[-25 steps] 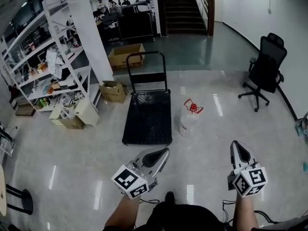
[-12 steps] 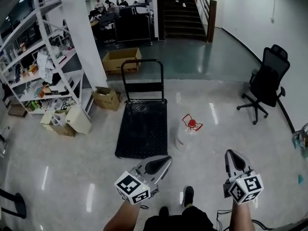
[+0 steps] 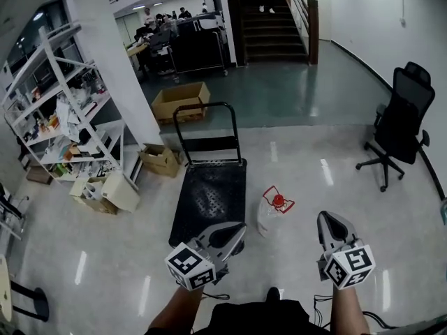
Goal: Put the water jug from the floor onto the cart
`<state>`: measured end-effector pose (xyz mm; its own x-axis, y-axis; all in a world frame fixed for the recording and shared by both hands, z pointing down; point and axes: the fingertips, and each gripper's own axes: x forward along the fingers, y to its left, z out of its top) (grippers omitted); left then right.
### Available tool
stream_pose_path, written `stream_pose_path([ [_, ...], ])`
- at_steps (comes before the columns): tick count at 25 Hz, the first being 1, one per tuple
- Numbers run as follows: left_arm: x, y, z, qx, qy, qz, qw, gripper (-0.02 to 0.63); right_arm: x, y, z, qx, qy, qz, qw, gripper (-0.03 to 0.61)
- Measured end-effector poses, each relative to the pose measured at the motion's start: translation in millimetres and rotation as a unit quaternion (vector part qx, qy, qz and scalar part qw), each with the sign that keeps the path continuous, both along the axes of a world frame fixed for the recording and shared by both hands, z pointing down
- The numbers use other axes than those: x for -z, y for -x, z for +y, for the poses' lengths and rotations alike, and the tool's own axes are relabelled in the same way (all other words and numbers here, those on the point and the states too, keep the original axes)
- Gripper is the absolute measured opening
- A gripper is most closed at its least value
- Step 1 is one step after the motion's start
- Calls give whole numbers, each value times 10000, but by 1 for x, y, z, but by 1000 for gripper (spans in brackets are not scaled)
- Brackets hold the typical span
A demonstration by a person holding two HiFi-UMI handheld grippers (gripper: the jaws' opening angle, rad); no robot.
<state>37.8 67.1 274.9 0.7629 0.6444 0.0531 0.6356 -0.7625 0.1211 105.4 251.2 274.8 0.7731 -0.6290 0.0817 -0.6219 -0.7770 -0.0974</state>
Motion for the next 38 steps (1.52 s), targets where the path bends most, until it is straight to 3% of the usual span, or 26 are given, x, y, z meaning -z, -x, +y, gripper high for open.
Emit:
stream_pose_path([
  [11,-5,-113,5,151,-58,-186,9997,2,-18,-134,15,-77,-201,-191,9996,5],
  [20,-35,-200,-72,325,232,-294,9988,2,-61,-230,-41,-326,-162,-638,9973,54],
  [25,-84,-246,-109,326,144,-575,9977,2,-130,-277,-71,-395,-230,-1295,9905,66],
  [29,-142,-277,-122,287,375,-1276,9907,2,-201,-309,-90,-221,-175,-2091,9775,67],
  [32,-191,-298,-129,390,324,-1712,9839,2,-264,-331,-87,-383,-103,-2658,9632,87],
  [35,-240,-317,-133,568,303,-2248,9723,2,-334,-351,-80,-632,-229,-3385,9386,170],
  [38,-280,-325,-119,484,271,-2753,9598,2,-400,-359,-69,-794,-264,-4063,9099,206],
])
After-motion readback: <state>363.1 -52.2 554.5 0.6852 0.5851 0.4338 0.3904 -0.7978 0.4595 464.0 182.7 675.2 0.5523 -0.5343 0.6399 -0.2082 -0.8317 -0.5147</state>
